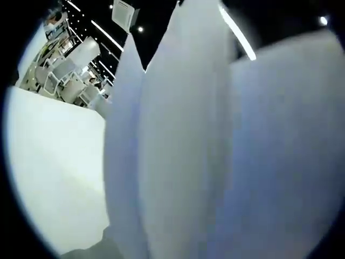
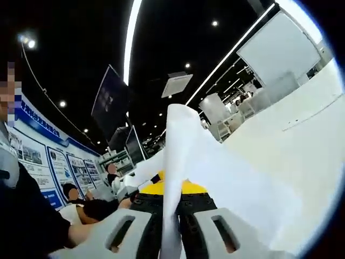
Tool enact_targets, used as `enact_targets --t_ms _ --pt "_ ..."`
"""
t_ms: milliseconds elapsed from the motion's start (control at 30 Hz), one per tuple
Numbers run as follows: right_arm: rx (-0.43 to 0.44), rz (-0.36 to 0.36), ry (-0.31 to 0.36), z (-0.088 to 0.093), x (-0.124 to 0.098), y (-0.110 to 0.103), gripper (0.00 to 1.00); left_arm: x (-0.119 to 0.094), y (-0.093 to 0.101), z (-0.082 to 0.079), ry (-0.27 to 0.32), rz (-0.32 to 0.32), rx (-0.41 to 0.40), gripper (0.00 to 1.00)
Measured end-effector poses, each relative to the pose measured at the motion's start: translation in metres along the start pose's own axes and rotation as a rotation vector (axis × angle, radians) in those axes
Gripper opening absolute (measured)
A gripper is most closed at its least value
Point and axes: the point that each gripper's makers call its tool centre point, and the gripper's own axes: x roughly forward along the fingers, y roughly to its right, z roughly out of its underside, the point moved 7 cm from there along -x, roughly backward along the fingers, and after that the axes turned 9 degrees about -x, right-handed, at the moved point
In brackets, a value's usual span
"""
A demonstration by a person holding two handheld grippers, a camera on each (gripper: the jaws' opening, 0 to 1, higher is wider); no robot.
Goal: Organize the stack of printing papers by aligning and flattening the scattered papers on the table
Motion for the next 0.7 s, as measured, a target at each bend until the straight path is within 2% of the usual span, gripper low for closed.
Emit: enact_targets --t_ms 133,300,433,600,700 --pt "-0.020 0.010 -0.006 0.001 0.002 0.001 0.06 -0.001 0.000 -0.001 0.002 0.001 -0.008 0.06" --pt "-0.055 0.039 0.008 -0.001 0.002 0.005 0.21 -0.001 -0.001 -0.003 0.012 0.001 -0.029 0.06" --pt "-0.079 0.036 0.017 -0.004 0.002 0.004 0.25 -0.001 -0.001 -0.003 0.014 0.001 -0.032 0.06" --pt "-0.154 0.096 0.014 -0.007 -0.001 0.007 0.37 -0.001 -0.001 -0.003 0.014 0.002 -0.039 0.06" --pt "-0.172 0.132 0.037 -0.012 -0.005 0.011 0.44 -0.001 0.000 -0.003 0.014 0.003 -0.041 0.06"
